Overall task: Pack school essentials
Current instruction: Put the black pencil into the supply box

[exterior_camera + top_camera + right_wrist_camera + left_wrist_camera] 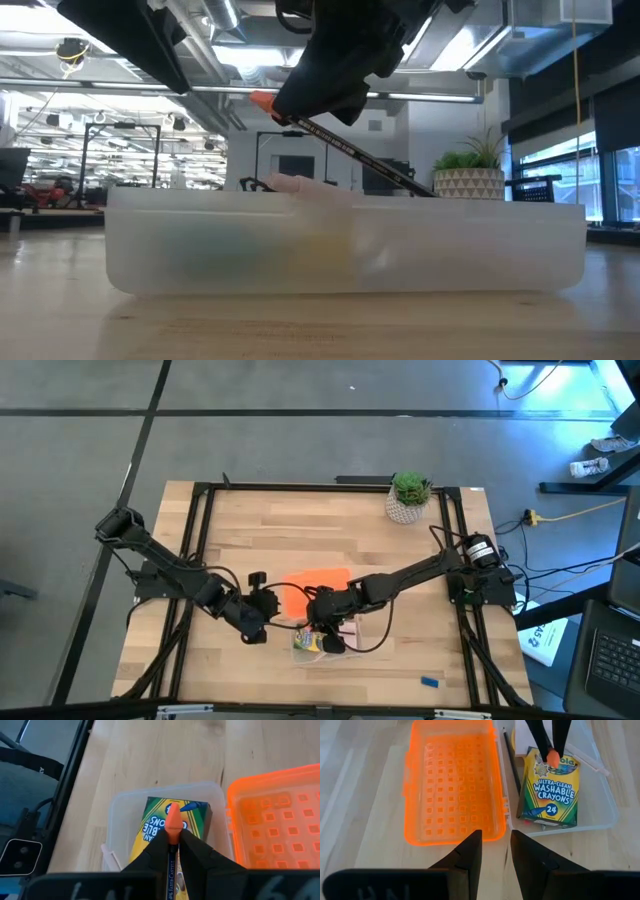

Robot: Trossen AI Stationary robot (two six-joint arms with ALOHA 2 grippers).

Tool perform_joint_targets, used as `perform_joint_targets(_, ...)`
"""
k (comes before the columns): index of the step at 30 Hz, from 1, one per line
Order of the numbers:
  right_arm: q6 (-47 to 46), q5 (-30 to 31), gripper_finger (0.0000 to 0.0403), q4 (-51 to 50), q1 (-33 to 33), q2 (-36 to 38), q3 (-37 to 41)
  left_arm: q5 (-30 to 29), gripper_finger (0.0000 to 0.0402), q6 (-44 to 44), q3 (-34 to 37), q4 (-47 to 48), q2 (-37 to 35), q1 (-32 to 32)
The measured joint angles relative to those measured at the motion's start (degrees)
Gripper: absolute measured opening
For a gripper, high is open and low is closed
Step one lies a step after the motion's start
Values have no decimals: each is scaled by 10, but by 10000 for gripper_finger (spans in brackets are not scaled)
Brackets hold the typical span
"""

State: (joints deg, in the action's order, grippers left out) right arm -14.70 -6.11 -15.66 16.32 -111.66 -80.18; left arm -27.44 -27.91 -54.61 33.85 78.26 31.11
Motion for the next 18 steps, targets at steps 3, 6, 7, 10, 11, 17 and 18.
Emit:
perform_joint_targets(3,1,0,39,0,0,0,0,0,96,0,0,0,0,0)
perform_joint_targets(6,0,0,39,0,0,0,0,0,96,0,0,0,0,0)
perform_joint_targets(7,1,0,39,0,0,0,0,0,96,0,0,0,0,0)
perform_joint_targets(10,2,0,47,0,0,0,0,0,96,0,0,0,0,0)
perform_joint_targets(11,2,0,53,0,0,0,0,0,96,0,0,0,0,0)
perform_joint_targets(17,4,0,94,0,0,0,0,0,96,-1,0,0,0,0)
perform_joint_targets(18,4,0,98,0,0,0,0,0,96,-1,0,0,0,0)
